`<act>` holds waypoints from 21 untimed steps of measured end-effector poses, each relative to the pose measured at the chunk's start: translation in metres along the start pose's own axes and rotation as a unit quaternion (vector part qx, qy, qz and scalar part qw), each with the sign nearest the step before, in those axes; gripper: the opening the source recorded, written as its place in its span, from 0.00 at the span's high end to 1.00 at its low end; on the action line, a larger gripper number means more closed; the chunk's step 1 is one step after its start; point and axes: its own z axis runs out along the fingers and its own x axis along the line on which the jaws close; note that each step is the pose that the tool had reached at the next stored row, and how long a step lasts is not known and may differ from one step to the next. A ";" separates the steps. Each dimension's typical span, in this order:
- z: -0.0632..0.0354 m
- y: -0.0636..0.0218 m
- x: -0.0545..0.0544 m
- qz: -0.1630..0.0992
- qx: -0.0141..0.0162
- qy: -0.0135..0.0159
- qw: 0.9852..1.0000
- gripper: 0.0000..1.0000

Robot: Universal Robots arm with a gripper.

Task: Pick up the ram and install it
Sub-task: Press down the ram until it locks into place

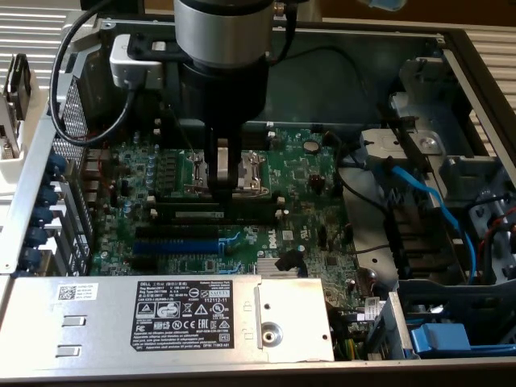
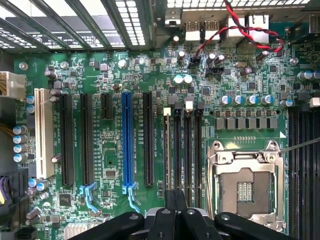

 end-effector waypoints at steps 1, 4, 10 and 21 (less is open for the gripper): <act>-0.0014 -0.0001 0.000 0.000 0.000 0.000 1.000 0.90; -0.0072 -0.0001 0.000 0.000 0.000 0.000 1.000 0.90; -0.0123 -0.0002 0.000 0.000 0.000 0.000 1.000 0.90; -0.0124 -0.0002 0.000 0.007 0.000 0.000 1.000 0.90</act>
